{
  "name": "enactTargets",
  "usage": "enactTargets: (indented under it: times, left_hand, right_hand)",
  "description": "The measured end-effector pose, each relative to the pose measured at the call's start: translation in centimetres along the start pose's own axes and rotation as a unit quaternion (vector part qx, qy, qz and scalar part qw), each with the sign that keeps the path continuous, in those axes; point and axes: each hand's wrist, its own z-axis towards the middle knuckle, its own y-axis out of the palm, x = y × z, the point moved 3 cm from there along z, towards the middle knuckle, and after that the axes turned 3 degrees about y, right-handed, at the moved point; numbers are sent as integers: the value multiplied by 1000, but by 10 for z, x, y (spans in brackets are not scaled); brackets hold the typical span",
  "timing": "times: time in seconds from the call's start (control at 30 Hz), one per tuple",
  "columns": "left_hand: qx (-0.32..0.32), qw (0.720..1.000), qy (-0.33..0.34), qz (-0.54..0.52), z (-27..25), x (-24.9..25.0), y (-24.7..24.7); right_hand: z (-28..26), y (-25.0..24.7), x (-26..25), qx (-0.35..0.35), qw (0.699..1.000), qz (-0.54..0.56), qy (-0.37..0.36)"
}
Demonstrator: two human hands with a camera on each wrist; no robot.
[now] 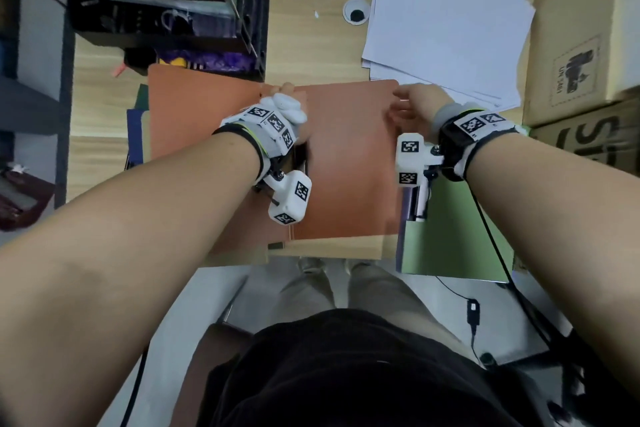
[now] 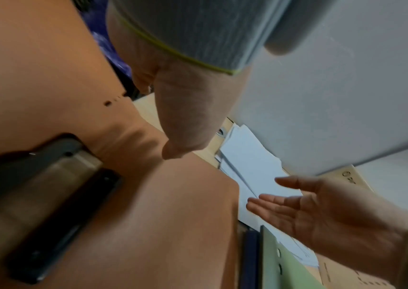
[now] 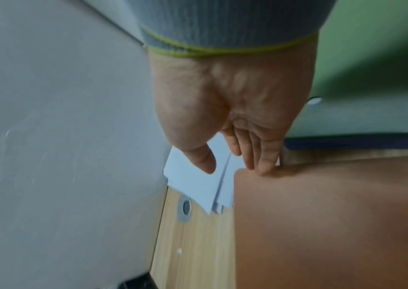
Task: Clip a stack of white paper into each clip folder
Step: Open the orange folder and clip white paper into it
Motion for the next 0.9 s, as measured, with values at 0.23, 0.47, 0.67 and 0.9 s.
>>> enactTargets:
  times: [0.23, 0.47, 0.67, 0.9]
  left_hand:
    - [-16, 994, 105, -13, 42, 82, -6]
    - [-63, 980, 183, 42, 78, 130, -9]
    - [-86, 976, 181, 86, 78, 142, -4]
    - [-81, 974, 195, 81, 78, 136, -1]
  right_hand:
    - [30, -47, -28, 70, 991, 106, 37]
    - [48, -59, -27, 58, 959, 265, 79]
    - [64, -65, -28, 54, 950, 292, 93]
    - [84, -67, -36, 70, 959, 269, 57]
